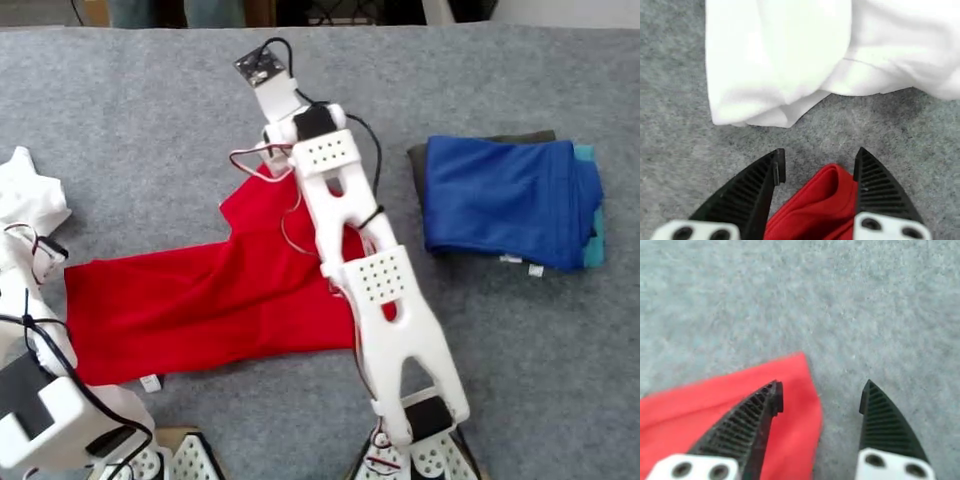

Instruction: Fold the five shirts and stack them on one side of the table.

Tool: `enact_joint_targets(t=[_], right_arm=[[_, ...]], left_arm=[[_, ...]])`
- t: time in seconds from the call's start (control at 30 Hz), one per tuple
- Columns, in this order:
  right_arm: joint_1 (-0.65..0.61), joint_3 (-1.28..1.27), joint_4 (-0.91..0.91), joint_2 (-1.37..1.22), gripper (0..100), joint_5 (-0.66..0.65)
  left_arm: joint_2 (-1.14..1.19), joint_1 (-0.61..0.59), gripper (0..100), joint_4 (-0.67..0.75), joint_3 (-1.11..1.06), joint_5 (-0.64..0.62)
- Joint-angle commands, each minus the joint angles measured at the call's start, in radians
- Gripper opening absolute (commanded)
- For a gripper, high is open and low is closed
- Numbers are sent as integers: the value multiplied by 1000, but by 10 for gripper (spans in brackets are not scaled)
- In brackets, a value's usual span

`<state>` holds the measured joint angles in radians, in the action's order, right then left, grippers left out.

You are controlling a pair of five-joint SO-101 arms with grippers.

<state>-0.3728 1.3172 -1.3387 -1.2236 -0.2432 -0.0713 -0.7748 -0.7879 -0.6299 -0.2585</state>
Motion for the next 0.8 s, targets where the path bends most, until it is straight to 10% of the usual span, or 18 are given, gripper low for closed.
enact_joint_targets(t=[0.0,0.77], right_arm=[[-11,-30,63,13,252,-2],[-14,-142,83,16,208,-31]], left_arm=[[-6,10,241,3,19,-3],[-6,8,241,3,18,-2]])
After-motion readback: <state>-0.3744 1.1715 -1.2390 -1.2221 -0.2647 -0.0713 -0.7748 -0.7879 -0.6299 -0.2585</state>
